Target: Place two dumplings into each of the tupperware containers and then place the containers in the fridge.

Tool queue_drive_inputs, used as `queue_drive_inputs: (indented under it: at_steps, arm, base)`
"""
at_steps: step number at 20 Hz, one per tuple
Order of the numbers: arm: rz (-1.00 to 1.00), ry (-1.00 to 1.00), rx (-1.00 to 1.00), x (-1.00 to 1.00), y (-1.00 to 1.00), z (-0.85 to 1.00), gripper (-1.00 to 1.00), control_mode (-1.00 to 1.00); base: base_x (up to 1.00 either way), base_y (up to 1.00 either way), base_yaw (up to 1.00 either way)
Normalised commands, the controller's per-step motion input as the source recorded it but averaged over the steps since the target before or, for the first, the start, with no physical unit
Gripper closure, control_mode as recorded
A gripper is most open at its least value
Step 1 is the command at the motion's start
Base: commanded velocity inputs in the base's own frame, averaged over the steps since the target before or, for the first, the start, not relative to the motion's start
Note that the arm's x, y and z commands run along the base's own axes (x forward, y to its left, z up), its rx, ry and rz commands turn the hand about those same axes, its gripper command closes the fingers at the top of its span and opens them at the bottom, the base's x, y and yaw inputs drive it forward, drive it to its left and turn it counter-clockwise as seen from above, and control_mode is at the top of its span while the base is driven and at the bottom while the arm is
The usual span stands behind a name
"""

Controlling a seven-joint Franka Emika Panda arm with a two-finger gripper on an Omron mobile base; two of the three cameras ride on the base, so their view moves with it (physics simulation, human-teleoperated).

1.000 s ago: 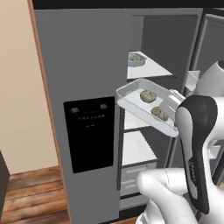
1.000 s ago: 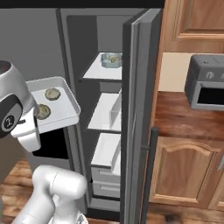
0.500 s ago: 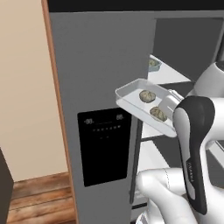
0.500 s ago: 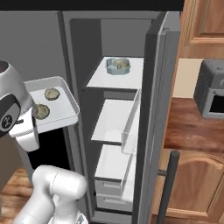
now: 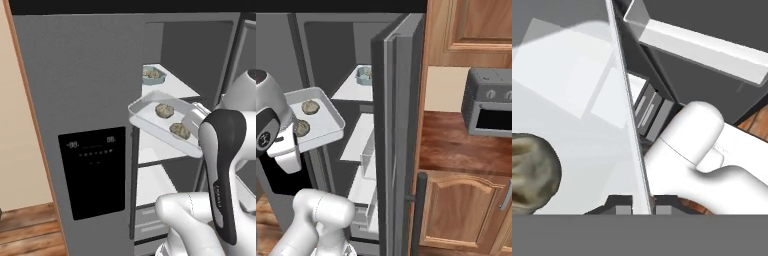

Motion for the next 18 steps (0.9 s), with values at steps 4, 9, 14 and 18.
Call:
queue_drive_inputs:
  at_steps: [4,9,14,18]
  arm:
    - [0.0,0.0,0.0,0.0,0.0,0.0,1.0,1.0]
    - [0.0,0.0,0.0,0.0,0.0,0.0,1.0,1.0]
    - [0.0,0.0,0.0,0.0,0.0,0.0,1.0,1.0]
    - [-0.01,0.0,0.0,0.0,0.0,-0.06,1.0,-1.0]
  base:
    - [0.07,-0.21,0.0]
    - [0.01,0.0,0.0]
    - [0.0,0.0,0.0]
    - [0.0,0.0,0.0]
